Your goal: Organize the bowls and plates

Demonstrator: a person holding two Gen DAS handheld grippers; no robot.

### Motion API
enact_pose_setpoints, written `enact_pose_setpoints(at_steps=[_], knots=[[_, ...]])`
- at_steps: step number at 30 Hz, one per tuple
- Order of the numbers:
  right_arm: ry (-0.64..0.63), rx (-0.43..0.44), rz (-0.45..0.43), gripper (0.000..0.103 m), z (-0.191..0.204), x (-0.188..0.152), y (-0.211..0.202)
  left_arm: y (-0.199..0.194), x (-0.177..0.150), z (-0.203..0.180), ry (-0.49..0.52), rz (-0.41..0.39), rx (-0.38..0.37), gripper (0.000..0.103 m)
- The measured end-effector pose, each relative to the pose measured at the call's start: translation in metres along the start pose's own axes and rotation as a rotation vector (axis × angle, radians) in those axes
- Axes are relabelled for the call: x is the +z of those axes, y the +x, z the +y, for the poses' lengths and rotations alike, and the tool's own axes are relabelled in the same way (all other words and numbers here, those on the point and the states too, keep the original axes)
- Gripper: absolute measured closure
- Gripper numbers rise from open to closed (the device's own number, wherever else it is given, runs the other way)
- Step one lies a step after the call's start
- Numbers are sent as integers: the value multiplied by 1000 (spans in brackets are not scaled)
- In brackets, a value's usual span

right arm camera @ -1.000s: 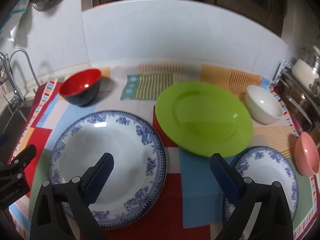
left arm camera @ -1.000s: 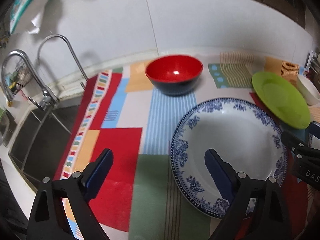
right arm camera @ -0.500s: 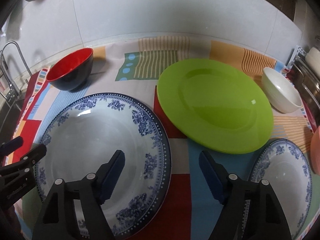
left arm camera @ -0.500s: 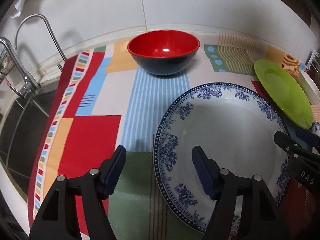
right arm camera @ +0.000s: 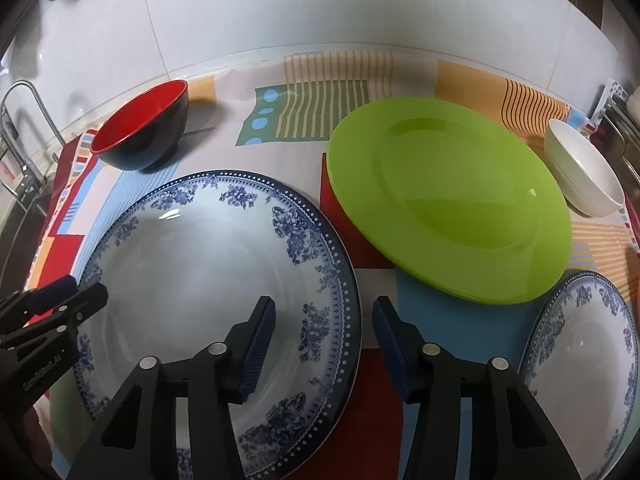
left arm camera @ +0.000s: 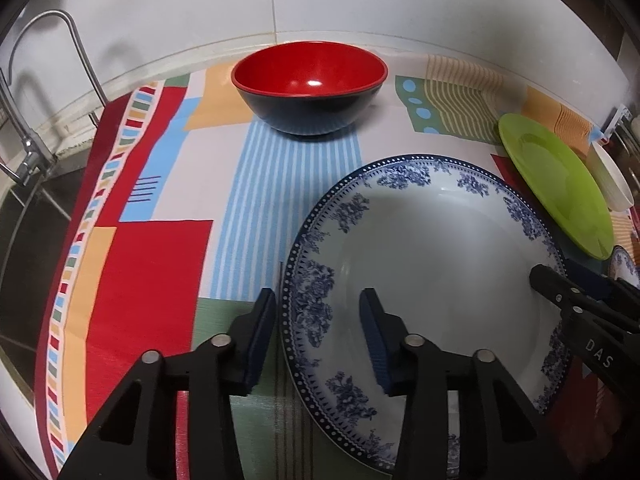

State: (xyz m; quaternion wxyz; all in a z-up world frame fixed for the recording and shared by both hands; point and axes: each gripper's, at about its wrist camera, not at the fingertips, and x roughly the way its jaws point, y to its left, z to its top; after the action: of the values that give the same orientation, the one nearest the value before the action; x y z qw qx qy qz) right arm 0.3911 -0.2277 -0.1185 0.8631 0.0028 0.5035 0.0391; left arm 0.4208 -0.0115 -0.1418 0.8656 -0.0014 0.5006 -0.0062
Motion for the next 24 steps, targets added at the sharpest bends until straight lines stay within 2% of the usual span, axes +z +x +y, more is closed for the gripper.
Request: enact_pose_setpoints(at_steps=[6,10,24], knots=[[2,6,22,62,0,1,1,1,0,2,-10,0,-10,65],[-3,0,27,62,0,2,1,0,-1,2,-8,-5,-3,69],[-31,6,0,63,6,0,-17,-29,-10,16,-60,-49,12,70]])
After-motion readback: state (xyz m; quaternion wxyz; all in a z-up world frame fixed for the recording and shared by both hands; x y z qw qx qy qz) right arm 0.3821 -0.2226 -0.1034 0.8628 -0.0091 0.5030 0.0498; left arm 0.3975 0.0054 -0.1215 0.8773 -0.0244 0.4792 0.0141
